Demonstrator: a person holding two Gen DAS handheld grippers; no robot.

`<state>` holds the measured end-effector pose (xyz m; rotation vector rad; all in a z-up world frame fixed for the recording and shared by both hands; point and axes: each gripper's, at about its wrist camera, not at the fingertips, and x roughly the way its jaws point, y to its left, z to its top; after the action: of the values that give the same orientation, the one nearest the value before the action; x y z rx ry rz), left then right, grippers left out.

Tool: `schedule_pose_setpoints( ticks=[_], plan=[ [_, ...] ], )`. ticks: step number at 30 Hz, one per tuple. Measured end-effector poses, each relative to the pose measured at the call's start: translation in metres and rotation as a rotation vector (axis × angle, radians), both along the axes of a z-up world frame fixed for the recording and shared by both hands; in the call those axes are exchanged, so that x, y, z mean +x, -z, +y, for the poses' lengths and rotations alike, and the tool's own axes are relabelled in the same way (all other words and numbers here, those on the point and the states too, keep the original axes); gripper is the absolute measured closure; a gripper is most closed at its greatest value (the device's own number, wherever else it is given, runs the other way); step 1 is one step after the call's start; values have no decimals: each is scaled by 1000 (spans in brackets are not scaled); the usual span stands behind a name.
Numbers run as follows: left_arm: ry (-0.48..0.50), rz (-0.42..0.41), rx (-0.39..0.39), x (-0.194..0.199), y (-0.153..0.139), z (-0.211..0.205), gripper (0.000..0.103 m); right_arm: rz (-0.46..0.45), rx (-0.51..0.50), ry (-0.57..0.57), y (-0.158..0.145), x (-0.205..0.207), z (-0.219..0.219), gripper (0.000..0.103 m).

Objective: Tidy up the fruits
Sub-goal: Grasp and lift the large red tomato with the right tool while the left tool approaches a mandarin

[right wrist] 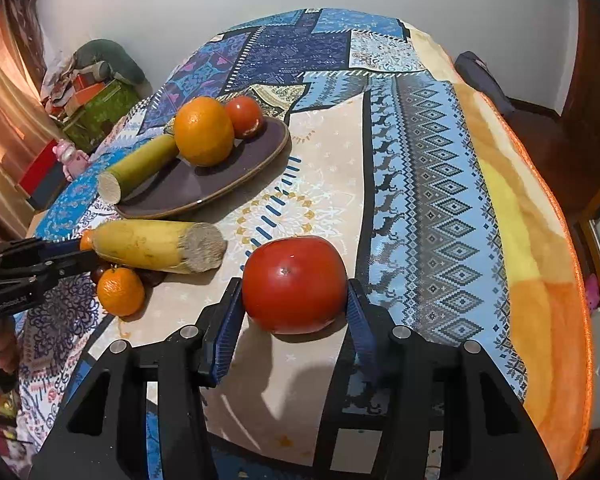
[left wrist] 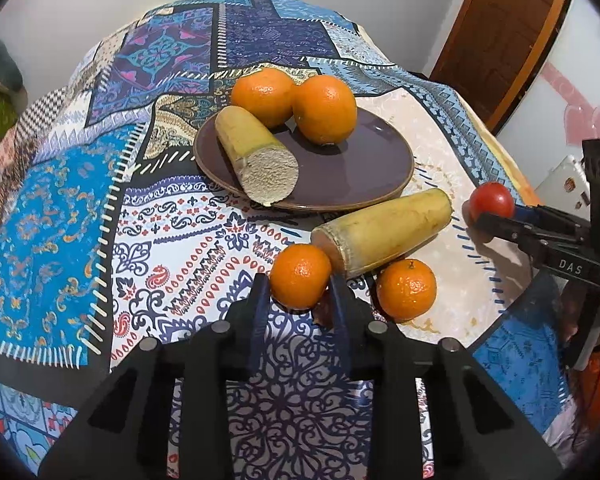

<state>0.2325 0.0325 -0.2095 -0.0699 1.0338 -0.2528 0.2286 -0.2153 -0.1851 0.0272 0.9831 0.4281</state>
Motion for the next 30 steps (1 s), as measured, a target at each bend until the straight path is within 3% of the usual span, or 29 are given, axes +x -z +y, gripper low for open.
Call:
schedule_pose_setpoints(
  ticks=[8, 9, 10, 11, 16, 22, 30],
  plan=[
    [-26, -23, -11, -4, -12, 6, 78, -42, 22, -7, -19, 1, 5, 56],
    [-27, -31, -10, -5, -16, 6, 80, -50, 24, -10, -22, 2, 6, 56],
    [-22, -41, -15, -5, -20, 7, 99, -58, 26, -12, -25, 3, 8, 56],
    [-14, -40, -19, -4, -23, 7, 101, -65, 28, -14, -26, 4, 9, 56],
    [-3, -47, -10, 1, -29, 6, 100, -81, 44, -23, -33, 9, 17, 56],
    [-36, -14, -37, 5, -16, 10, 76, -65, 37, -39, -28, 9, 22, 56],
    [-42, -1, -74, 8, -13, 15, 75, -46, 35, -33, -24, 9, 20, 56]
  ],
)
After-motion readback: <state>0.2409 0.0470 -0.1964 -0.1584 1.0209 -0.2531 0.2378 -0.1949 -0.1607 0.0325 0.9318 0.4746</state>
